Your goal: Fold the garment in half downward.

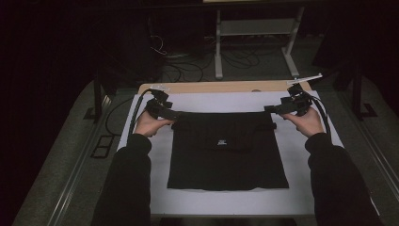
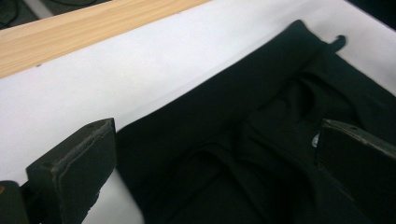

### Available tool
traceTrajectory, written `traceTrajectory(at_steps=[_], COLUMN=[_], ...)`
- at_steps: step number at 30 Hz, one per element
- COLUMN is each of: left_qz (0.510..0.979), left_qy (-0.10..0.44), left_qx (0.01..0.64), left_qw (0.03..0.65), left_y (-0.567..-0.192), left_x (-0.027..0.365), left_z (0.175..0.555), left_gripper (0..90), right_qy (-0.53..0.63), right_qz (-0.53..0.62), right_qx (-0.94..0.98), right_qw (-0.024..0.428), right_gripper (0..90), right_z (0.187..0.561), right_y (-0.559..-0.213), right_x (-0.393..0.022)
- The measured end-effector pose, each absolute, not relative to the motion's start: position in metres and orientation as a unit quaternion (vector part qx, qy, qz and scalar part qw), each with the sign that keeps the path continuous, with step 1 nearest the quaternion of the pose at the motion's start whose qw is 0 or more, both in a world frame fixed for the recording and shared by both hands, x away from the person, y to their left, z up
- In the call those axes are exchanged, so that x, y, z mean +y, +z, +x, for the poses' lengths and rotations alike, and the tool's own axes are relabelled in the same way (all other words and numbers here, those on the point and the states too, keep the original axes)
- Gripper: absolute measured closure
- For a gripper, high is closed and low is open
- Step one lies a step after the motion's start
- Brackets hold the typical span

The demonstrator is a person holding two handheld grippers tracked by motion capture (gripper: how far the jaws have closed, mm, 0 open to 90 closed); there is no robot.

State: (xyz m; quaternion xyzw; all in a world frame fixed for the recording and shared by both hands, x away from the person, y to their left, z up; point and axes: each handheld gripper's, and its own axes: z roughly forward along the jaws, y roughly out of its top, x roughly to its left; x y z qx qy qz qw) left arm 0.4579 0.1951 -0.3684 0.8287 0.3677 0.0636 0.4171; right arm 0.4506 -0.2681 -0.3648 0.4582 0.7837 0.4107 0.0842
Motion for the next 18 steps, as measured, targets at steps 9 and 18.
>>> traceTrajectory(at_steps=[9, 18], left_qz=[0.832, 0.841], left_qy=[0.068, 0.062], left_qx=[0.357, 0.334], left_qw=[0.420, 0.421], left_y=[-0.367, -0.369], left_x=[0.194, 0.186], left_z=[0.452, 0.443], left_gripper=[0.0, 0.0], right_qy=[0.401, 0.400], right_qz=[0.429, 0.409], right_qx=[0.806, 0.817], right_qw=[0.075, 0.066], right_gripper=[0.0, 0.0], right_z=[0.446, 0.442], right_y=[-0.366, -0.368], right_x=[-0.244, -0.228])
